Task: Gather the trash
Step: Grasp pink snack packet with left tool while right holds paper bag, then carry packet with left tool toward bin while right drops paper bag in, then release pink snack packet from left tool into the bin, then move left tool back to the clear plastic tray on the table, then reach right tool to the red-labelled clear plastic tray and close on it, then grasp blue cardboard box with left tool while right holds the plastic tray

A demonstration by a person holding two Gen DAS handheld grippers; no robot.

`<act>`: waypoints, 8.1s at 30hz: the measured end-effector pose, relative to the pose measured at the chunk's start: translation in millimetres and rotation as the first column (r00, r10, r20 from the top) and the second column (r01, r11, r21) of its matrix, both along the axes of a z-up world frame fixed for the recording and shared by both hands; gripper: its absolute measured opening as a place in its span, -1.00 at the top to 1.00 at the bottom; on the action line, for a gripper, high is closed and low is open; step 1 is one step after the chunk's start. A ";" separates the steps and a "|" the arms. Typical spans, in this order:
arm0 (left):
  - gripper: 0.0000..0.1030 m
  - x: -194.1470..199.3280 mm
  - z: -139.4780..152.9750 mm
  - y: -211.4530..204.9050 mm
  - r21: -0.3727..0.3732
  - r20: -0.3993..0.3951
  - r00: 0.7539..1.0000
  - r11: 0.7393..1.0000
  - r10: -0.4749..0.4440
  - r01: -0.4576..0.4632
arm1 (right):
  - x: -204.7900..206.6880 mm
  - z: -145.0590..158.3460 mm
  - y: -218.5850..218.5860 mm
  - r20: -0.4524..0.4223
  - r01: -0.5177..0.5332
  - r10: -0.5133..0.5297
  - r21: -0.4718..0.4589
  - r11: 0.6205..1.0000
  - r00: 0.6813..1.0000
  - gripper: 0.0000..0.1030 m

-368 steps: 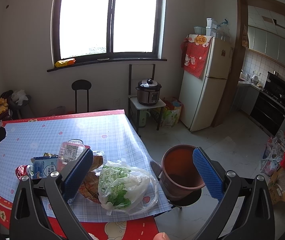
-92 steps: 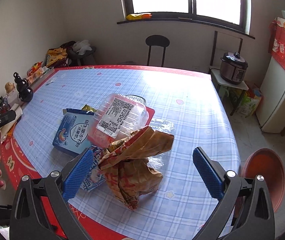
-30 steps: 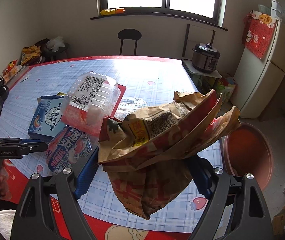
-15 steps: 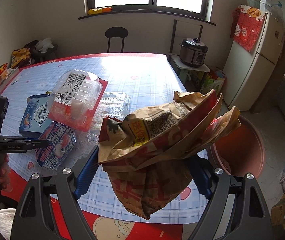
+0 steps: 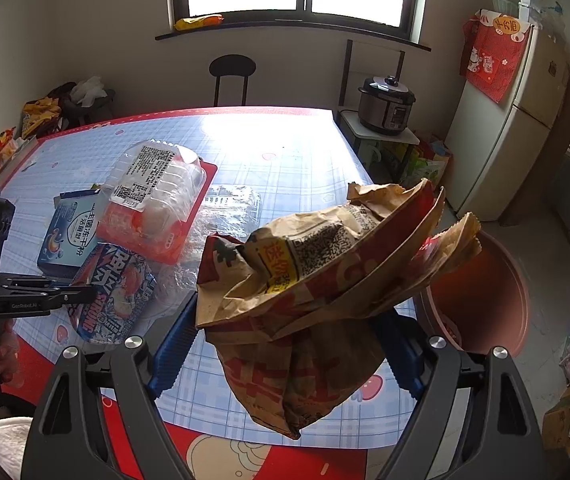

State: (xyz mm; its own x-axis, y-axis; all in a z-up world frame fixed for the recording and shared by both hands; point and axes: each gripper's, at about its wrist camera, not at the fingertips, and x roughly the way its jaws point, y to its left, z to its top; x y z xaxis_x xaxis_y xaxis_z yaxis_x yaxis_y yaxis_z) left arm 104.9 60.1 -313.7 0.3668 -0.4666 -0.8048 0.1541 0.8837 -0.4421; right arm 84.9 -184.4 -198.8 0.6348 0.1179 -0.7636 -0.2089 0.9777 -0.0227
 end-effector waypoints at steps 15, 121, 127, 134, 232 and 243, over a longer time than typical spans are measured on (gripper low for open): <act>0.83 -36.3 60.4 3.1 -0.007 0.130 0.991 1.000 -0.006 0.007 | 2.9 3.4 -3.0 0.023 -0.024 0.023 0.037 0.999 0.999 -0.60; -0.89 69.1 253.4 -228.6 0.189 0.542 0.827 0.981 -0.146 0.049 | -1.1 70.2 -298.1 0.101 0.393 -0.413 0.174 0.903 0.905 -0.90; -0.89 53.2 254.2 -158.8 0.177 0.536 0.842 0.983 -0.056 -0.047 | 8.9 75.5 -246.2 0.098 0.332 -0.352 0.175 0.927 0.931 -0.90; -0.89 27.6 251.6 -69.8 0.144 0.524 0.847 0.971 0.088 -0.190 | 16.2 83.4 -186.9 0.099 0.263 -0.281 0.163 0.951 0.955 -0.90; -0.88 -46.0 59.7 159.3 0.011 0.138 0.908 0.916 0.396 -0.402 | 43.7 34.3 152.3 0.165 -0.248 0.284 -0.208 0.946 0.944 0.04; -0.86 -30.3 35.1 162.3 -0.008 0.096 0.918 0.922 0.386 -0.387 | 44.1 36.0 133.1 0.171 -0.203 0.234 -0.180 0.963 0.957 0.04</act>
State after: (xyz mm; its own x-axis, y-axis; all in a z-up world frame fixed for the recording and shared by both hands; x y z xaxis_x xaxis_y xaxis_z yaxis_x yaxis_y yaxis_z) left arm 74.6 222.5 -278.6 0.5905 -0.2646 -0.7624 -0.1602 0.8875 -0.4321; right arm 129.1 -51.3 -162.9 0.7412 0.1568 -0.6527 -0.3936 0.8892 -0.2334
